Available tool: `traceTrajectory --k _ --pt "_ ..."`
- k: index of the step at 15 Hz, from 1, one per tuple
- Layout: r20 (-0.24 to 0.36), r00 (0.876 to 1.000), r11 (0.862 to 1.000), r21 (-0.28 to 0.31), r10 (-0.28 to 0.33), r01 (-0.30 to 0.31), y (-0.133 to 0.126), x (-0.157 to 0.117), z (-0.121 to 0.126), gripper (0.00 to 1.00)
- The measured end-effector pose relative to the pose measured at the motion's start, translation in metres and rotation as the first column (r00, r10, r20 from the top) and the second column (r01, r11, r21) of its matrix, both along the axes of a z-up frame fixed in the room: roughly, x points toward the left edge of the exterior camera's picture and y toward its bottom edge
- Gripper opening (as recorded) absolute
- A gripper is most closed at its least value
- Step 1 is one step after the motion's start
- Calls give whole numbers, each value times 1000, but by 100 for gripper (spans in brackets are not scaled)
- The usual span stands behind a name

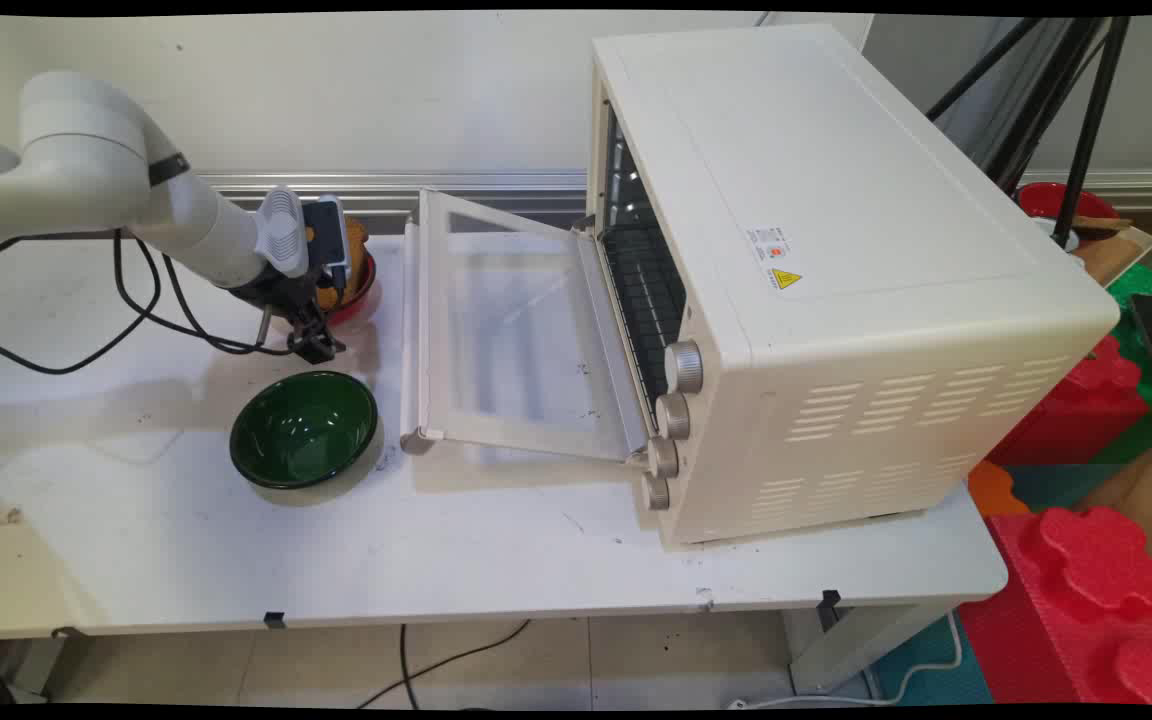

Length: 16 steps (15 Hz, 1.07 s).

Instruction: Close the oven

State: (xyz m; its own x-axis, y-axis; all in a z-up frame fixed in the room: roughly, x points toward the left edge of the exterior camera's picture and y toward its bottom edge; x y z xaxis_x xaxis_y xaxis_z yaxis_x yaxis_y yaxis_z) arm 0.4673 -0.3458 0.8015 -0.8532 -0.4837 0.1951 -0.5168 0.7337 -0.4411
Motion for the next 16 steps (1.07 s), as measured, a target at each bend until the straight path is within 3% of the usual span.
traceTrajectory --k 9,16 --pt "-73 995 998 -4 -60 60 10 5 46 100" --pt "-214 971 991 52 -110 124 36 -8 74 100"
